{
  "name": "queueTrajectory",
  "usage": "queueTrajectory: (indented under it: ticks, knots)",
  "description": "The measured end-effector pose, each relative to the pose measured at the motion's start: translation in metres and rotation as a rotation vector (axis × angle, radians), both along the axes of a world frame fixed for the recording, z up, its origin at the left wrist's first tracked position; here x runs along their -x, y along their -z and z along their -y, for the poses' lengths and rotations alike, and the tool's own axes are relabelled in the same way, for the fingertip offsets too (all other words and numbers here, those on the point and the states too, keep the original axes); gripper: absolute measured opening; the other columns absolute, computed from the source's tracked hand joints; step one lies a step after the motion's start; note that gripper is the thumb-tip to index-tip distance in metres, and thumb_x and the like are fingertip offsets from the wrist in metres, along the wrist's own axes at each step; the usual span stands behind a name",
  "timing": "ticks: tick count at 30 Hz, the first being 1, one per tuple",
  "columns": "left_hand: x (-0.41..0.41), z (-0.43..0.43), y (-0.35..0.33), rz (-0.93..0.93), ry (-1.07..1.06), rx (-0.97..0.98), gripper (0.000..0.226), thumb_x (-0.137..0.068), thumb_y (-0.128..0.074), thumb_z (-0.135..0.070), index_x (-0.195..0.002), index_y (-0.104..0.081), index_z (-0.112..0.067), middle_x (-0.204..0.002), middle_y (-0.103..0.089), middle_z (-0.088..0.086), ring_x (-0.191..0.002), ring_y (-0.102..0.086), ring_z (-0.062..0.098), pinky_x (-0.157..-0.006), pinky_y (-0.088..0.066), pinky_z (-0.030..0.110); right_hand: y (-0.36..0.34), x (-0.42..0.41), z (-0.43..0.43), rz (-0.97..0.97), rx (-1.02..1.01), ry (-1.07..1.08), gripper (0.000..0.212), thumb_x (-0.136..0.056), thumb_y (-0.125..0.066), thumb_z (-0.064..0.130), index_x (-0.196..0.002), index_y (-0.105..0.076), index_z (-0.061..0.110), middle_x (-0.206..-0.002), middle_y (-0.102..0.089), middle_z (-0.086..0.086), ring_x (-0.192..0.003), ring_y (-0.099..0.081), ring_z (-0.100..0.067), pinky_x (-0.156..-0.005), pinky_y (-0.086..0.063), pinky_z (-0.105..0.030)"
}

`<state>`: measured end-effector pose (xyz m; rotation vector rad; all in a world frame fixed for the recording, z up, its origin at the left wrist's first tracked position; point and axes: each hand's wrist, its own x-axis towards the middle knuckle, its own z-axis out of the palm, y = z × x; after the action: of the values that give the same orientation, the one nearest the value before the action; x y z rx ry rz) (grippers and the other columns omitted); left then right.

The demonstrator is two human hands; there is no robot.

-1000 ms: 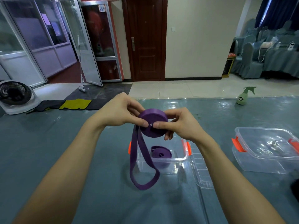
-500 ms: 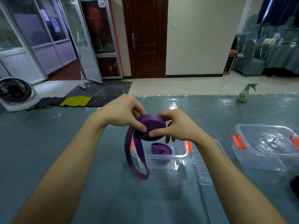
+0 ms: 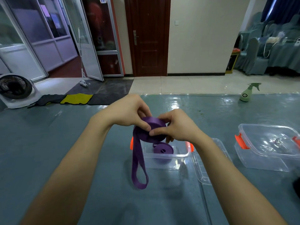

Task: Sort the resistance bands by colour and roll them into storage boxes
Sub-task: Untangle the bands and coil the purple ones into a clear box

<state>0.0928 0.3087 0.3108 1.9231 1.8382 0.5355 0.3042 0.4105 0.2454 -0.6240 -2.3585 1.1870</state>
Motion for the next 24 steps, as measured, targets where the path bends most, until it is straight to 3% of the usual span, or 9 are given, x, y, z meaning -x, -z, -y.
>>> queueTrajectory:
  ticks: [3,5,8,10,13,16,18,21,24]
  knots:
    - [0.011,0.006,0.006,0.188,-0.043,-0.007,0.044,-0.071,-0.103,-0.021,-0.111,-0.085,-0.020,-0.096,-0.086,-0.005,-0.092,-0.083,0.014,-0.091,-0.068,0.039,0.006,-0.006,-0.002,-0.134,0.144,0.034,0.030,-0.075,-0.099,0.040,-0.098,-0.086,0.026,-0.079,-0.082,-0.004,-0.051,-0.074,-0.030,-0.047,-0.056,-0.028]
    - [0.013,0.009,0.011,0.219,-0.048,0.017,0.040,-0.073,-0.102,-0.018,-0.109,-0.085,-0.018,-0.096,-0.086,-0.001,-0.092,-0.084,0.018,-0.092,-0.067,0.045,0.010,-0.010,-0.001,-0.149,0.209,0.019,0.030,-0.075,-0.099,0.039,-0.098,-0.086,0.027,-0.082,-0.082,-0.004,-0.051,-0.073,-0.031,-0.048,-0.056,-0.028]
    - [0.005,0.003,0.011,0.021,-0.016,0.062,0.033,-0.070,-0.103,-0.026,-0.098,-0.087,-0.025,-0.085,-0.084,-0.008,-0.083,-0.083,0.011,-0.087,-0.068,0.046,0.011,-0.003,0.005,0.003,0.133,-0.008,0.037,-0.068,-0.101,0.049,-0.094,-0.083,0.030,-0.087,-0.082,0.004,-0.055,-0.076,-0.026,-0.047,-0.055,-0.027]
    - [-0.001,-0.001,0.006,-0.069,0.007,0.055,0.033,-0.068,-0.103,-0.030,-0.097,-0.087,-0.027,-0.082,-0.083,-0.012,-0.081,-0.081,0.006,-0.084,-0.068,0.045,0.012,0.003,0.007,0.064,0.035,0.013,0.040,-0.066,-0.100,0.053,-0.092,-0.083,0.028,-0.079,-0.081,0.003,-0.053,-0.076,-0.023,-0.047,-0.057,-0.030]
    - [0.010,0.002,0.003,0.080,-0.024,0.043,0.043,-0.068,-0.104,-0.026,-0.107,-0.086,-0.026,-0.091,-0.085,-0.009,-0.088,-0.083,0.009,-0.091,-0.067,0.043,0.015,-0.001,0.004,-0.048,0.117,0.079,0.033,-0.069,-0.100,0.046,-0.092,-0.086,0.027,-0.072,-0.080,-0.004,-0.052,-0.076,-0.027,-0.049,-0.059,-0.032]
    - [0.021,0.010,0.006,0.177,-0.045,0.028,0.040,-0.071,-0.103,-0.022,-0.108,-0.086,-0.021,-0.096,-0.086,-0.003,-0.093,-0.084,0.016,-0.097,-0.066,0.047,0.017,-0.012,0.000,-0.174,0.251,0.077,0.030,-0.073,-0.101,0.037,-0.096,-0.087,0.024,-0.079,-0.082,-0.008,-0.052,-0.074,-0.032,-0.046,-0.056,-0.027]
    - [0.020,0.011,0.009,0.191,-0.045,0.026,0.035,-0.073,-0.102,-0.020,-0.105,-0.087,-0.019,-0.094,-0.086,-0.001,-0.091,-0.084,0.018,-0.095,-0.066,0.048,0.014,-0.014,0.002,-0.147,0.269,0.036,0.038,-0.071,-0.101,0.043,-0.100,-0.085,0.025,-0.085,-0.083,-0.006,-0.054,-0.075,-0.033,-0.046,-0.056,-0.028]
    - [0.010,0.008,0.007,0.090,-0.011,0.047,0.031,-0.073,-0.102,-0.020,-0.100,-0.087,-0.019,-0.087,-0.085,-0.004,-0.085,-0.083,0.014,-0.092,-0.067,0.047,0.012,-0.008,0.005,0.017,0.145,0.037,0.060,-0.054,-0.098,0.068,-0.098,-0.082,0.030,-0.080,-0.082,0.000,-0.058,-0.078,-0.026,-0.048,-0.059,-0.036]
    - [0.006,0.007,0.001,0.091,-0.010,0.012,0.033,-0.073,-0.102,-0.020,-0.103,-0.087,-0.020,-0.088,-0.085,-0.006,-0.086,-0.083,0.012,-0.090,-0.068,0.041,0.017,-0.006,0.006,-0.013,0.156,0.100,0.050,-0.056,-0.098,0.065,-0.088,-0.083,0.030,-0.073,-0.080,-0.004,-0.055,-0.076,-0.029,-0.047,-0.056,-0.035]
